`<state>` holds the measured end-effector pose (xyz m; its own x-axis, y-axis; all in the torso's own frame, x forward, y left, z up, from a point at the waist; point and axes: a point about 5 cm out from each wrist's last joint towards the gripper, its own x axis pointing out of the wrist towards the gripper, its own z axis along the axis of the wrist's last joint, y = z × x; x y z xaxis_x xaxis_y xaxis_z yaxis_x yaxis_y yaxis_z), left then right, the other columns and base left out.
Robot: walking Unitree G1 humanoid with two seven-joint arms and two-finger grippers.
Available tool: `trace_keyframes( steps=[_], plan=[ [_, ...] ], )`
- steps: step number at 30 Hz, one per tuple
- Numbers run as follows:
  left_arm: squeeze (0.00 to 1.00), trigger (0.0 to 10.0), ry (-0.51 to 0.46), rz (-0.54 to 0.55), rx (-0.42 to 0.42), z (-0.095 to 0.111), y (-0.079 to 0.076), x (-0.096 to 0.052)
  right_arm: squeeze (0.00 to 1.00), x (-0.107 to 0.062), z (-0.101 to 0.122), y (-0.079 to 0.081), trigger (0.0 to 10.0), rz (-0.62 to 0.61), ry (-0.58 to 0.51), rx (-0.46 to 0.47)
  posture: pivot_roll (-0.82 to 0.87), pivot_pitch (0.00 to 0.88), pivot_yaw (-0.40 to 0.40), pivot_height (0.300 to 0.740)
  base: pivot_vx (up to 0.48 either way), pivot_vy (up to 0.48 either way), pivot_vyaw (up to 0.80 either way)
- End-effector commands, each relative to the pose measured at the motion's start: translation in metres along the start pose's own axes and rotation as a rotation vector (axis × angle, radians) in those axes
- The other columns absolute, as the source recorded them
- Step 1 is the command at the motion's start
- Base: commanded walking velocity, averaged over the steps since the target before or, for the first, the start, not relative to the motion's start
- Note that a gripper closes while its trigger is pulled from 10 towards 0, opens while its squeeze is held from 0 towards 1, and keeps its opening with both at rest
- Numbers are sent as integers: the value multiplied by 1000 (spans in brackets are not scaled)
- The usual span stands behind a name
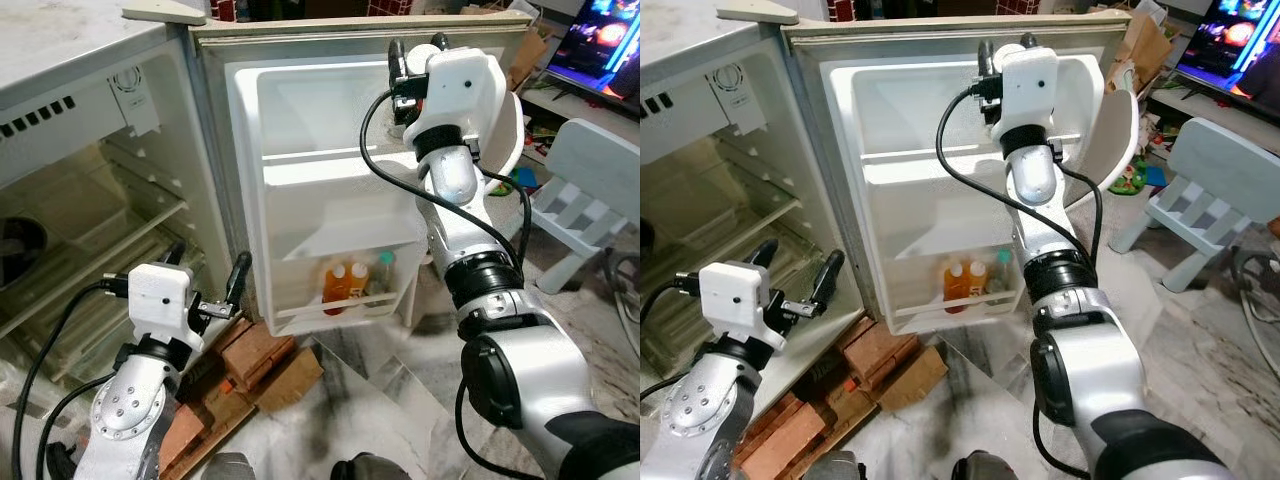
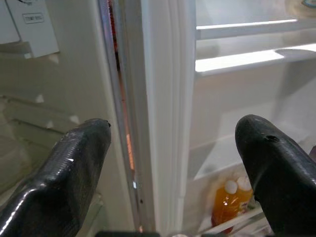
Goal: Restocking fridge
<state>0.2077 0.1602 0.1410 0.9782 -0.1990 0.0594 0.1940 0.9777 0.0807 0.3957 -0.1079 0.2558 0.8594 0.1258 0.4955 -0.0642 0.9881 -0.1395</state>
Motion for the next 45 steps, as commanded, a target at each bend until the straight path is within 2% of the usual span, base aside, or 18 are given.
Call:
trace_keyframes(
  steps=[1, 8, 9, 12, 16, 21, 26, 32, 45],
  plan=[
    [0, 10000, 4, 3, 11, 4, 1, -5, 0, 1, -4, -6, 10000, -40, 12, 6, 351, 109, -52, 740, 0, 0, 0],
    [0, 10000, 15, 7, 16, 3, 1, -8, 0, -9, -22, -9, 10000, -82, 88, 5, 363, 102, -56, 740, 0, 0, 0],
    [0, 10000, 18, 10, 16, 2, 0, -8, 0, -15, -33, -11, 10000, -106, 143, 0, 366, 92, -63, 740, 0, 0, 0],
    [0, 10000, 16, 22, 13, 2, 0, -6, 0, -30, -52, -15, 10000, -139, 219, 10, 367, 71, -73, 740, 0, 0, 0],
    [0, 10000, 11, 27, 13, 2, 1, -2, 0, -39, -63, -20, 10000, -154, 275, -10, 360, 63, -70, 740, 0, 0, 0],
    [0, 10000, 11, 27, 16, 1, 2, -1, 0, -42, -65, -29, 10000, -183, 290, -38, 354, 60, -65, 740, 0, 0, 0],
    [0, 10000, 12, 23, 18, -1, 3, 2, 0, -41, -60, -66, 10000, -288, 270, -107, 330, 51, -57, 740, 0, 0, 0],
    [0, 10000, 11, 14, 14, -2, 0, 4, 0, -43, -59, -84, 10000, -348, 283, -131, 326, 48, -55, 740, 0, 0, 0],
    [0, 10000, 13, 10, 26, -2, 2, 6, 0, -48, -63, -93, 10000, -404, 306, -130, 332, 47, -44, 740, 0, 0, 0]
  ],
)
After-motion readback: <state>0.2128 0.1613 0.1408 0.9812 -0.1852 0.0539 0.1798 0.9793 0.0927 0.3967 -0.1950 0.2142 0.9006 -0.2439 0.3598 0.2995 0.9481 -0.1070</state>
